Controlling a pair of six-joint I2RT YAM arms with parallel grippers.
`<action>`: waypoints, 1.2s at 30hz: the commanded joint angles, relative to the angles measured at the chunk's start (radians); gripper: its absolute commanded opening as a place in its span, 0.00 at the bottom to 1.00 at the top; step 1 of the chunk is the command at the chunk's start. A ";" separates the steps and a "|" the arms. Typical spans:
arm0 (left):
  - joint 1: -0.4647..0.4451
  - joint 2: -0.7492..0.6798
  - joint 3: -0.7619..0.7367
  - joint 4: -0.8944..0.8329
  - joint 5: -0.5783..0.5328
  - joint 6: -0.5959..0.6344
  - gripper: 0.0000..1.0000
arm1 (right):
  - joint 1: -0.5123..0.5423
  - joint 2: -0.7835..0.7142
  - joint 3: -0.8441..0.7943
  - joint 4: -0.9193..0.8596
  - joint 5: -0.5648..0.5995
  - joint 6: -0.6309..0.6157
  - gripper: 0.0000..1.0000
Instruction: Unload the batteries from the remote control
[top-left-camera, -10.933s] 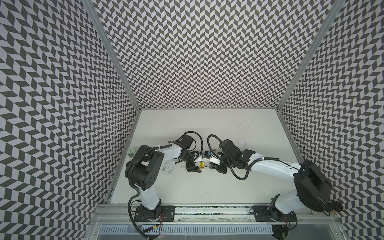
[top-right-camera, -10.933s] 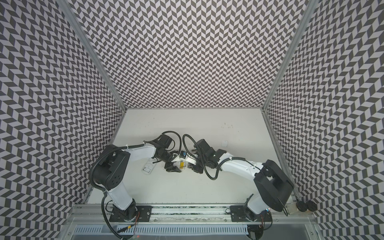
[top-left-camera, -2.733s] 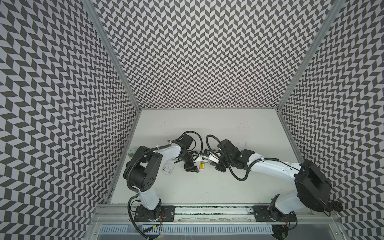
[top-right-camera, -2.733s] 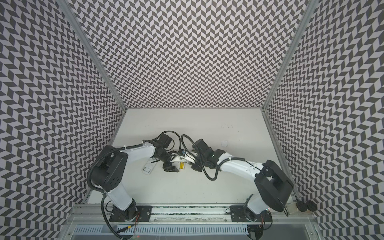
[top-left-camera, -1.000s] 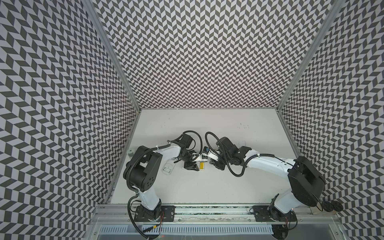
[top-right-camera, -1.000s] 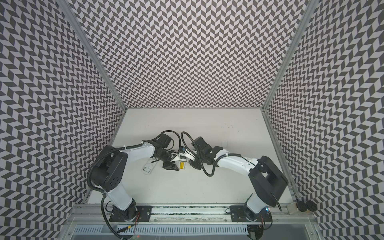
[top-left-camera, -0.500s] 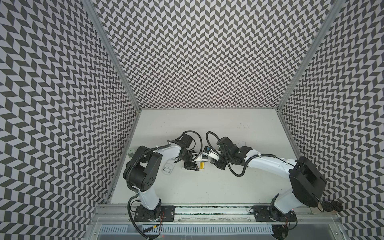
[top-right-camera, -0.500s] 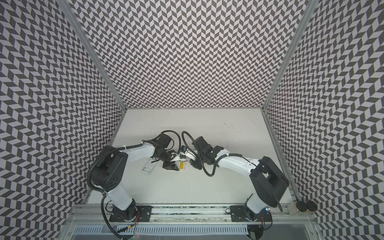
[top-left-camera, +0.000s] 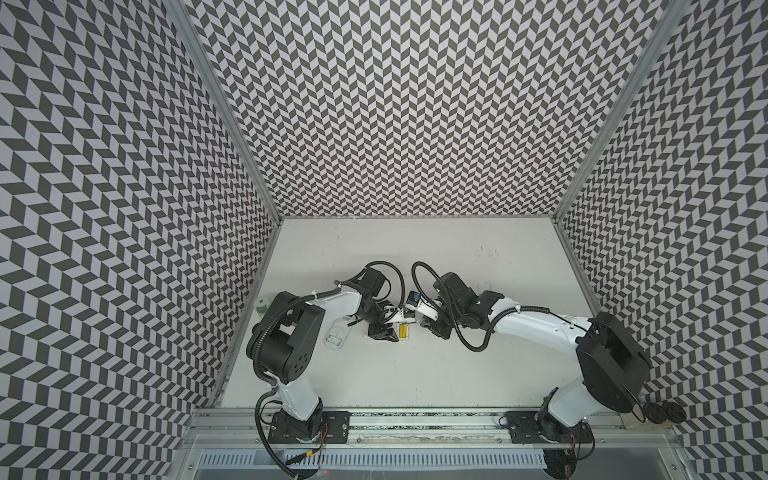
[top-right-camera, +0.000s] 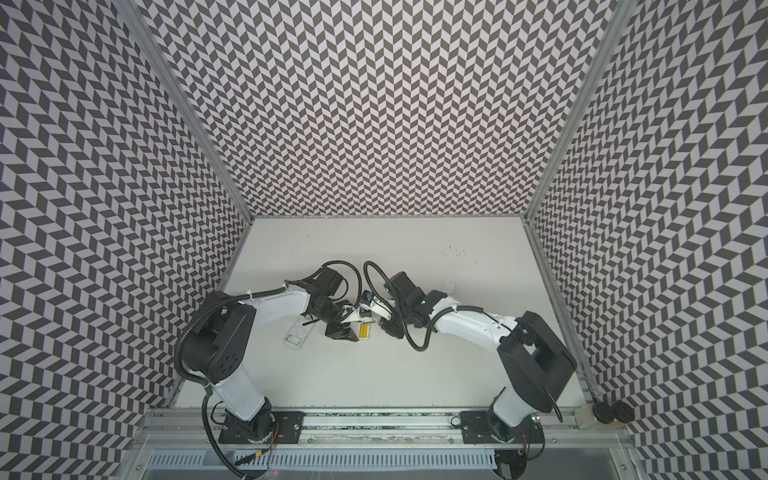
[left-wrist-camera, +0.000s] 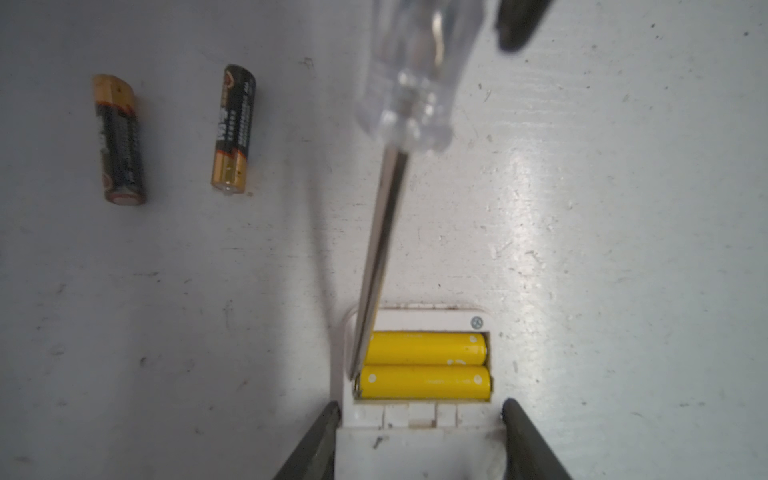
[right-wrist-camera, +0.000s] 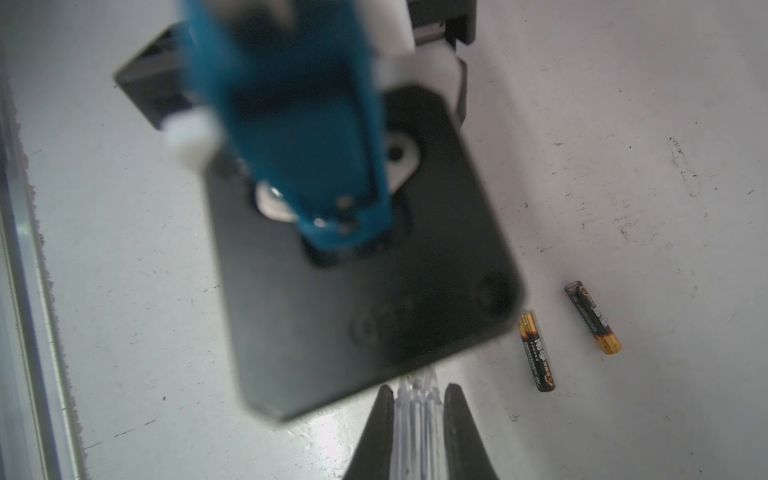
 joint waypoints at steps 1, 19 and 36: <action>-0.005 0.019 -0.028 -0.069 -0.018 0.000 0.51 | -0.003 0.011 0.013 0.020 -0.027 -0.014 0.00; -0.008 0.020 -0.029 -0.071 -0.003 0.012 0.46 | -0.002 0.073 0.069 0.035 -0.116 -0.092 0.00; -0.006 0.013 -0.035 -0.065 0.002 0.017 0.41 | -0.074 0.124 0.170 -0.060 -0.225 -0.244 0.00</action>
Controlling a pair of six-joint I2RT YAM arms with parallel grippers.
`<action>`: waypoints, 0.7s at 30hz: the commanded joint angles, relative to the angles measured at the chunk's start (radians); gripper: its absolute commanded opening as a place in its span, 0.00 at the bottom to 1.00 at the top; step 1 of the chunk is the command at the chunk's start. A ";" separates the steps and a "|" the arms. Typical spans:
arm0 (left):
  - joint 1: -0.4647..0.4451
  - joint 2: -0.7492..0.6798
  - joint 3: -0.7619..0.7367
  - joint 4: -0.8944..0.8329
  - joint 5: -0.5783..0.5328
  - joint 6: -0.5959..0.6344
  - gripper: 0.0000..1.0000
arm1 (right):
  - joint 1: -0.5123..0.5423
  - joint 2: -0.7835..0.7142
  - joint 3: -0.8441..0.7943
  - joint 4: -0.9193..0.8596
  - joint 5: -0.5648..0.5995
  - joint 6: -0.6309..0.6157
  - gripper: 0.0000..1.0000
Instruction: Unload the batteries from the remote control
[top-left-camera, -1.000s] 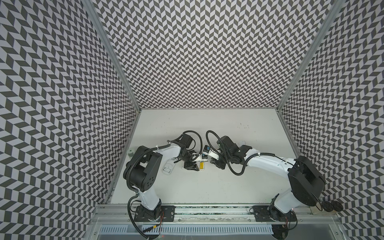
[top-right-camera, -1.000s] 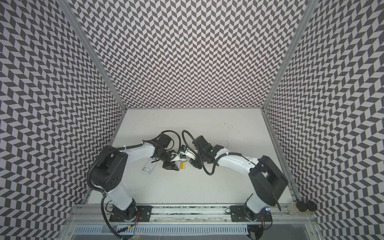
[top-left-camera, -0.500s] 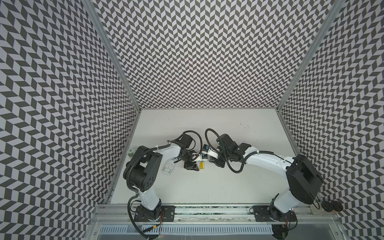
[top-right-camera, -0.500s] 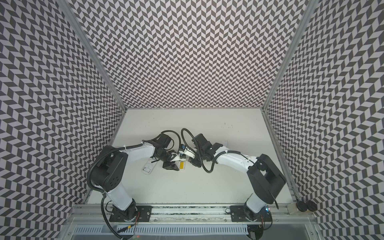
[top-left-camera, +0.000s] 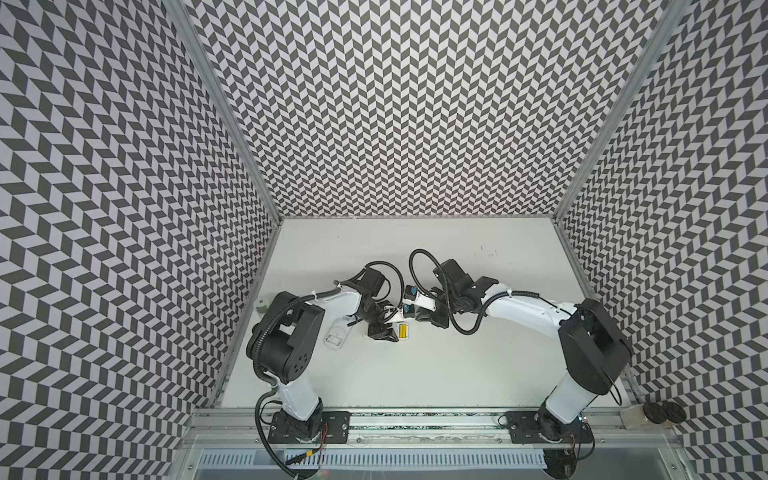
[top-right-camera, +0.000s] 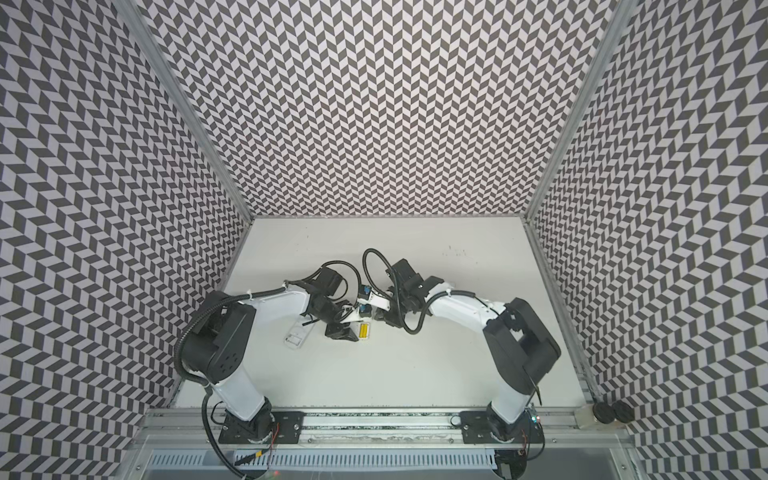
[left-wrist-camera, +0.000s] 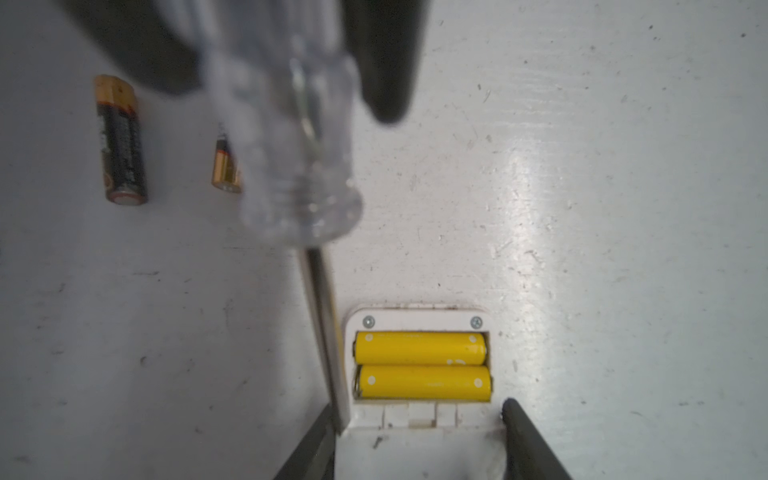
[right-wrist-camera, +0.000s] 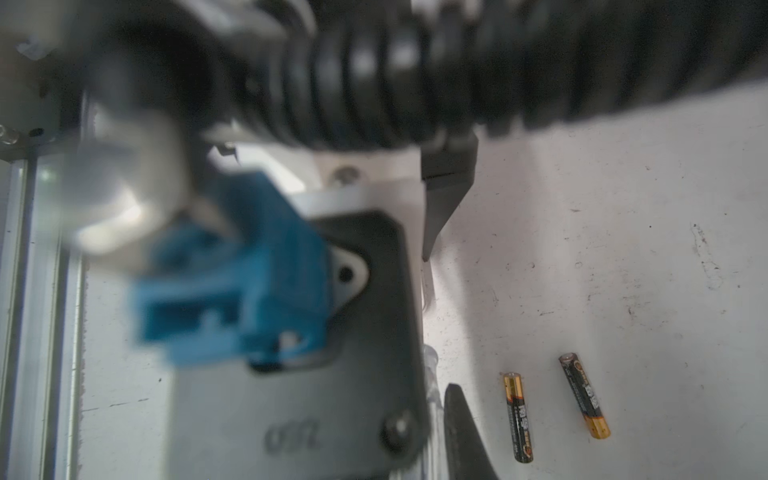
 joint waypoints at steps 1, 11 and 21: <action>-0.007 0.011 -0.032 -0.067 -0.007 0.014 0.42 | -0.004 -0.008 0.029 -0.002 -0.029 -0.029 0.00; -0.001 -0.006 0.119 -0.166 0.100 -0.041 0.73 | -0.109 -0.282 -0.207 0.190 -0.138 0.045 0.00; -0.001 -0.032 0.093 -0.152 -0.020 -0.033 0.78 | -0.083 -0.289 -0.289 0.255 -0.122 0.048 0.00</action>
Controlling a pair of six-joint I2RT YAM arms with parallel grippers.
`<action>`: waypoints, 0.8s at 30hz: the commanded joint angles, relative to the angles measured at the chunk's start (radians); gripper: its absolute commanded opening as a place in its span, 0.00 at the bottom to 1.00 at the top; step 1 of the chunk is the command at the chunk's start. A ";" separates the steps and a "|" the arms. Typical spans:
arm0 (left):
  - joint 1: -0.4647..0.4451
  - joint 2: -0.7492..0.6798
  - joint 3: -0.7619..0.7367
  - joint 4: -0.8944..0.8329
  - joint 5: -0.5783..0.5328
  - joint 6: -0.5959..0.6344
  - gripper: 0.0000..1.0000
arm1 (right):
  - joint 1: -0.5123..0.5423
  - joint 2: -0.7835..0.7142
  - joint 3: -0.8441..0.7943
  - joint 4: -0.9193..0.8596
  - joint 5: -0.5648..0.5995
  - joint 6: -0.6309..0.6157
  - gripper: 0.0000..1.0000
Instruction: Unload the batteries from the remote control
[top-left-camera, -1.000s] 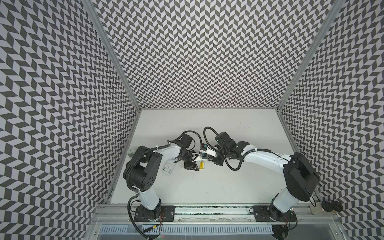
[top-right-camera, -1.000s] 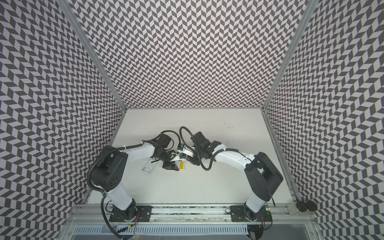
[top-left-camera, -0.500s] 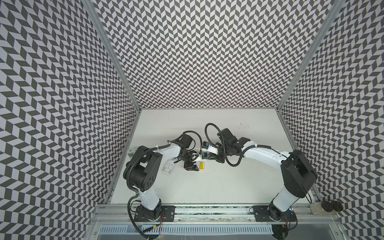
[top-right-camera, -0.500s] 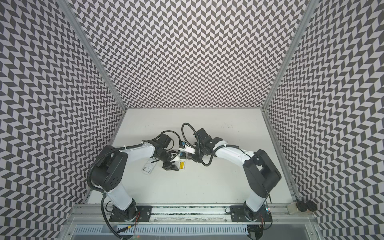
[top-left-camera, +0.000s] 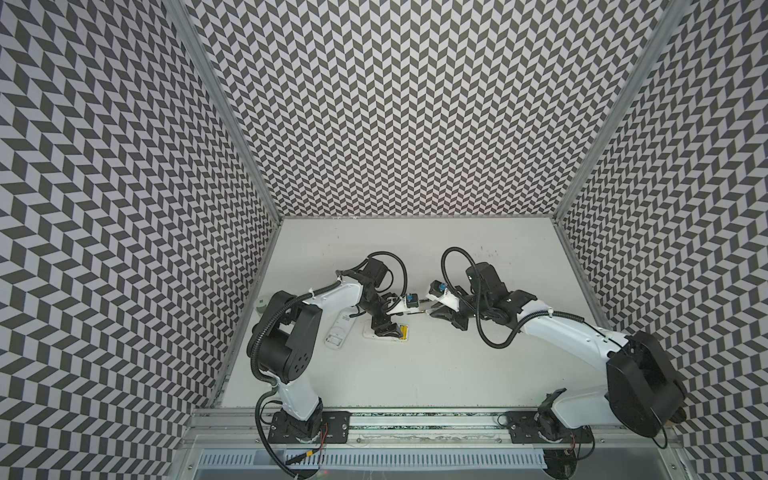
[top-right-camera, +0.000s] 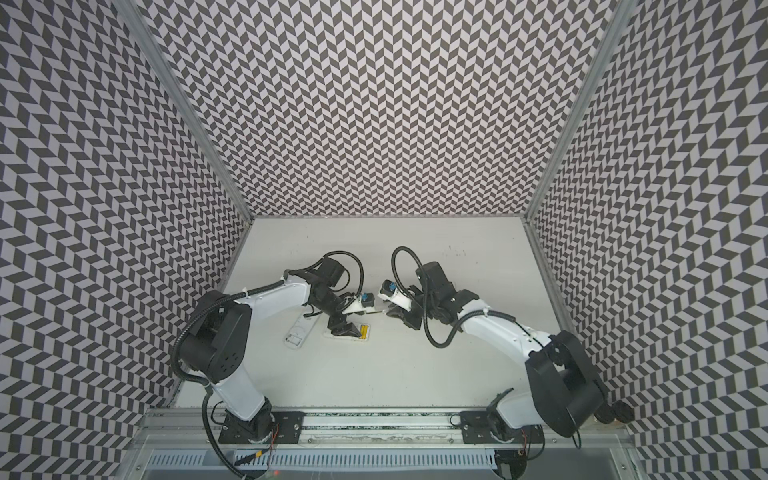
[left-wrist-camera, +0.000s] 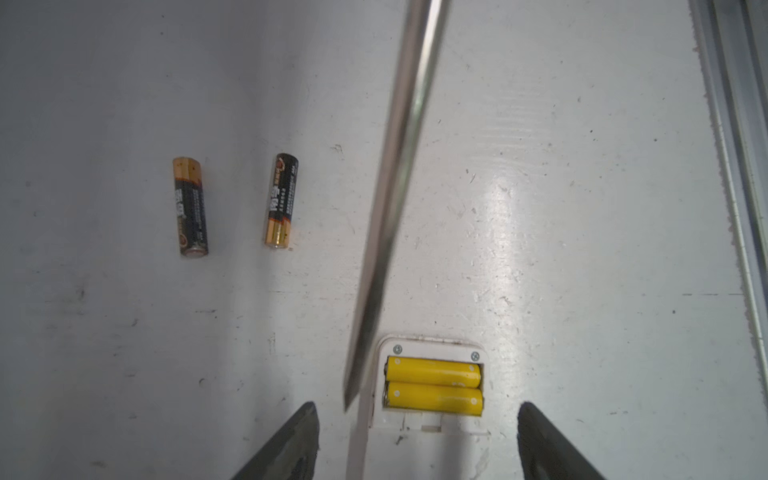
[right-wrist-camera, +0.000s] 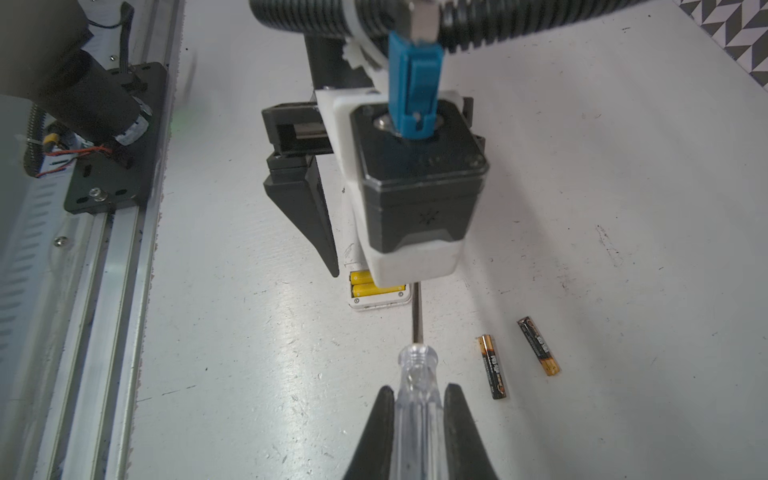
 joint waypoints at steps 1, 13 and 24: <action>-0.001 -0.035 -0.041 -0.008 -0.100 0.016 0.79 | 0.030 0.002 -0.023 0.066 -0.002 -0.013 0.00; 0.020 -0.020 -0.098 0.040 -0.198 0.009 0.69 | 0.080 0.030 0.010 -0.005 0.000 0.145 0.00; -0.007 -0.011 -0.142 0.084 -0.163 -0.041 0.45 | 0.111 0.000 -0.004 -0.056 0.106 -0.002 0.00</action>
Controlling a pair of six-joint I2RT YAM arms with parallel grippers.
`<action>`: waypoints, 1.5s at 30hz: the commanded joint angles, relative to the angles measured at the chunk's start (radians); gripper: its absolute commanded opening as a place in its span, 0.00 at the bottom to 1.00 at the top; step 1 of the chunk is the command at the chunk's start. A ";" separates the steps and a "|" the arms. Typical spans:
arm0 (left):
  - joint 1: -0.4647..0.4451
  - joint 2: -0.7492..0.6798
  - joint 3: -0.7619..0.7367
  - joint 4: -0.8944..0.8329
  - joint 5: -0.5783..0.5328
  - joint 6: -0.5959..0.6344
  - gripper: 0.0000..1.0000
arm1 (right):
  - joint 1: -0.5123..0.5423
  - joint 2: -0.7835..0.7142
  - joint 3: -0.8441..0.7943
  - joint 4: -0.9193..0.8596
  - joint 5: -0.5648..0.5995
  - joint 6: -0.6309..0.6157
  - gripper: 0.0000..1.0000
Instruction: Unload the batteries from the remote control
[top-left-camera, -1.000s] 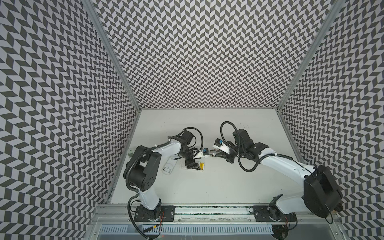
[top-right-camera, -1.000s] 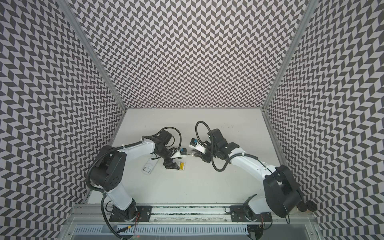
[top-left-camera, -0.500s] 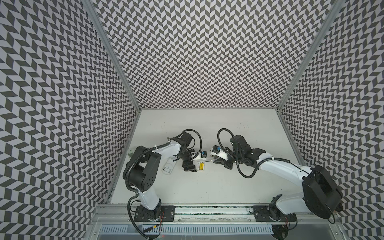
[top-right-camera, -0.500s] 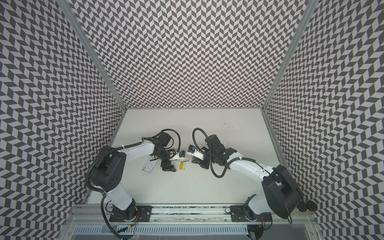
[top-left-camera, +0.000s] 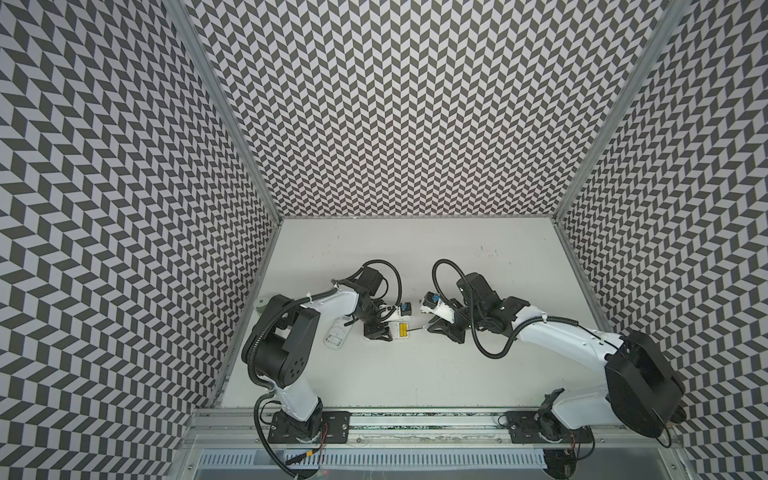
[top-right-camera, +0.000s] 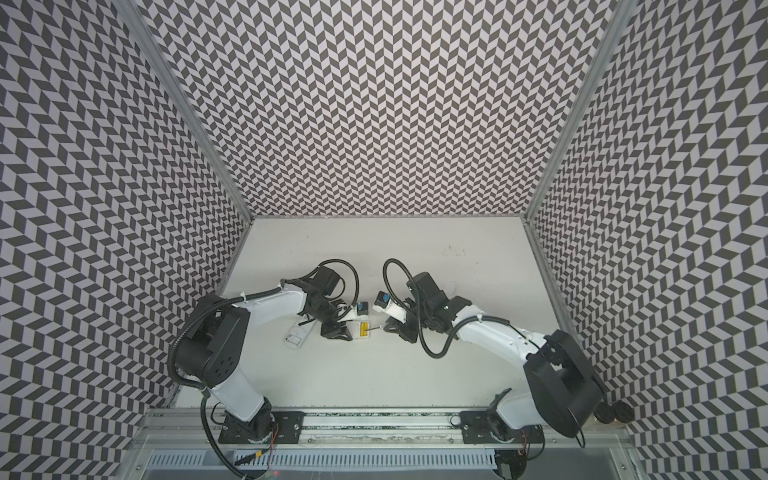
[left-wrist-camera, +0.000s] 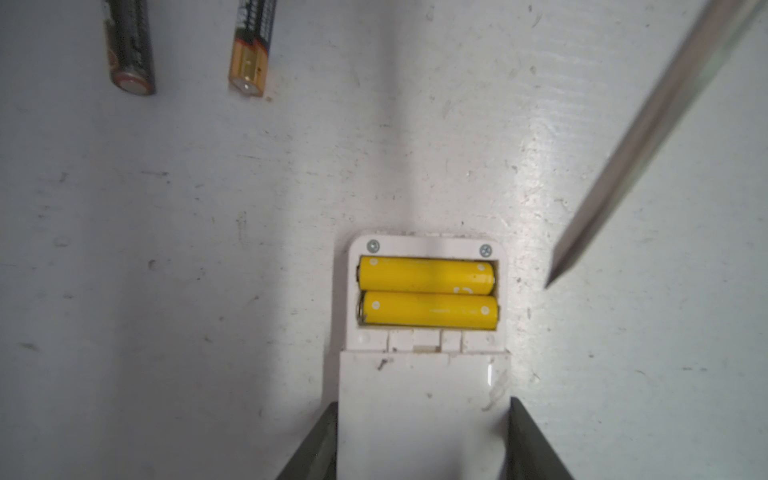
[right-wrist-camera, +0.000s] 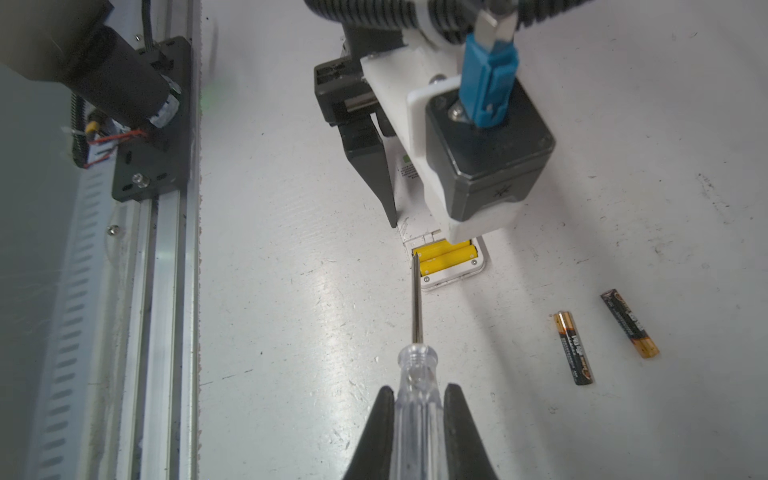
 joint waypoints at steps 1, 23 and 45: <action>-0.017 0.024 -0.023 -0.008 0.007 -0.004 0.45 | 0.028 0.018 0.039 -0.007 0.066 -0.104 0.00; -0.022 0.025 -0.019 -0.019 0.033 0.019 0.43 | 0.093 0.075 0.070 0.061 0.108 -0.180 0.00; -0.023 0.031 -0.025 -0.012 0.040 0.021 0.43 | 0.092 0.070 0.030 0.050 0.072 -0.236 0.00</action>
